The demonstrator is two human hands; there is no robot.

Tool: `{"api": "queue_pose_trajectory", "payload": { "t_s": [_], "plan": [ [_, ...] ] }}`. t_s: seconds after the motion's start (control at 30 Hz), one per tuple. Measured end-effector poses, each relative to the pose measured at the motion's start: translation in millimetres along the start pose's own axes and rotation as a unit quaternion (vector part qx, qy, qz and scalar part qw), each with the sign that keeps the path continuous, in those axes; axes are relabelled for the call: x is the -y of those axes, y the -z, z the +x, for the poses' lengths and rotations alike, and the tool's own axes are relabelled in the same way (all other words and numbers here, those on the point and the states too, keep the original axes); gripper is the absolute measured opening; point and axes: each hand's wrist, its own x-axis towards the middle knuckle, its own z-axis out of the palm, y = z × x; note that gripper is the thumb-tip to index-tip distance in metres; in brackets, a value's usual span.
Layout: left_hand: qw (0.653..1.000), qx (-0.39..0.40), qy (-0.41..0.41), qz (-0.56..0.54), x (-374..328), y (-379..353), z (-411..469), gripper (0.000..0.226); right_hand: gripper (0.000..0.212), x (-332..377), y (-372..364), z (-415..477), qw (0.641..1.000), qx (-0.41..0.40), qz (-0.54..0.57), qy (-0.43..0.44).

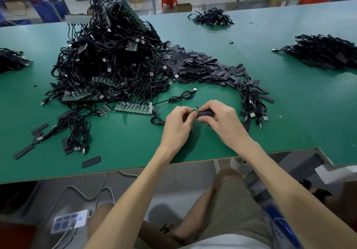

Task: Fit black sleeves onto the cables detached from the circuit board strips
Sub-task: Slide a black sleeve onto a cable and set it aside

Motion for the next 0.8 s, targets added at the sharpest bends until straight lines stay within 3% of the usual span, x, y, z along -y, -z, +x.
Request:
{"api": "queue_pose_trajectory", "payload": {
  "t_s": [0.4,0.8],
  "plan": [
    [1.0,-0.012,-0.016,-0.009,-2.4,1.1,-1.2,0.021,0.014,-2.2,5.6,3.5,0.984,-0.064,0.12,-0.117],
    [0.999,0.004,-0.03,0.017,-2.0,0.5,-2.2,0.023,0.014,3.9,7.1,1.2,0.98,-0.031,0.151,-0.124]
  ]
}}
